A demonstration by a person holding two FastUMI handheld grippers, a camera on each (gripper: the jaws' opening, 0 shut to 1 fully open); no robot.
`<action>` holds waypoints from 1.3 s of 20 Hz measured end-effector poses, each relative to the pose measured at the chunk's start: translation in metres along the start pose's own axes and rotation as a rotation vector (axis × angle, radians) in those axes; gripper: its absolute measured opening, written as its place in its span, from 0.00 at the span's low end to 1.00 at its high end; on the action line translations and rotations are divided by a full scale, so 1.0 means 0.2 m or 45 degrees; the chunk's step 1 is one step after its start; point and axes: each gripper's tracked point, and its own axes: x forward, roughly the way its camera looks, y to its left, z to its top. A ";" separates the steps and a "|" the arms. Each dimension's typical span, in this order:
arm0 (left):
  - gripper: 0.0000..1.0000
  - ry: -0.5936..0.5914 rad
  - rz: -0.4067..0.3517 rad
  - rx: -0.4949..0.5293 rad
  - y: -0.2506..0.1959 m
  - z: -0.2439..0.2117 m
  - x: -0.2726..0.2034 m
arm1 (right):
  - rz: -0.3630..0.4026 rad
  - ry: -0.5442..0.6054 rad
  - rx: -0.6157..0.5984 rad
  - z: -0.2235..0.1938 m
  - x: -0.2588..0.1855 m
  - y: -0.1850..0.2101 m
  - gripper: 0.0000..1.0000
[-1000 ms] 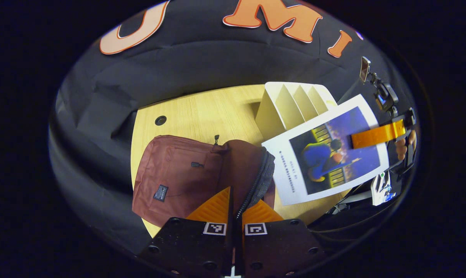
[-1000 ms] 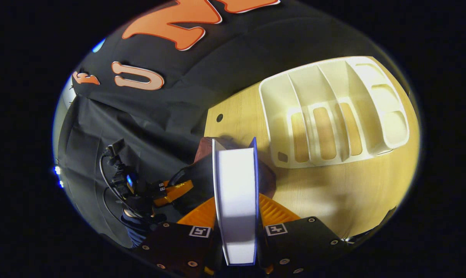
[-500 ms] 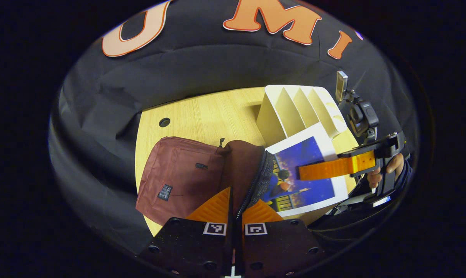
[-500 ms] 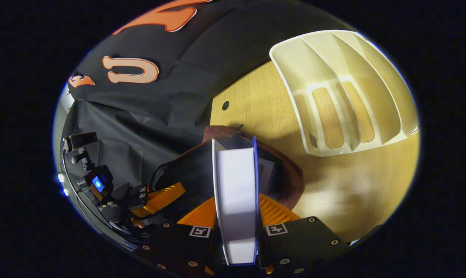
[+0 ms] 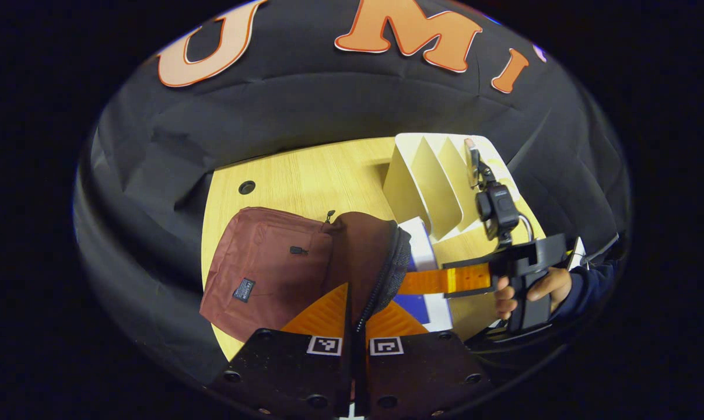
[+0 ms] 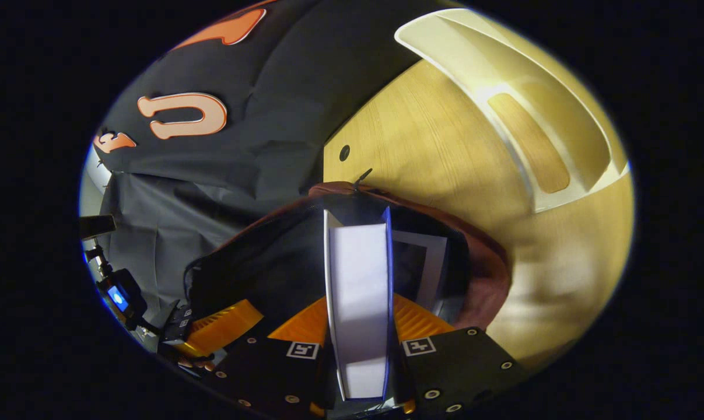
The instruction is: Open the schoolbag, grab two books from the bookshelf and put them into the schoolbag.
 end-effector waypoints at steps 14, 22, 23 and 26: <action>0.04 0.001 -0.007 -0.003 -0.03 0.00 0.01 | -0.168 0.037 -0.386 -0.09 0.12 0.00 0.75; 0.04 0.021 -0.007 -0.019 -0.04 -0.05 0.06 | -0.237 -0.076 -0.470 0.11 -0.24 -0.05 0.97; 0.03 0.023 -0.004 -0.017 -0.06 -0.06 0.07 | -0.247 -0.107 -0.486 0.15 -0.31 -0.06 0.97; 0.04 0.023 0.062 0.016 -0.05 -0.06 0.07 | -0.255 -0.143 -0.475 0.21 -0.48 -0.07 0.97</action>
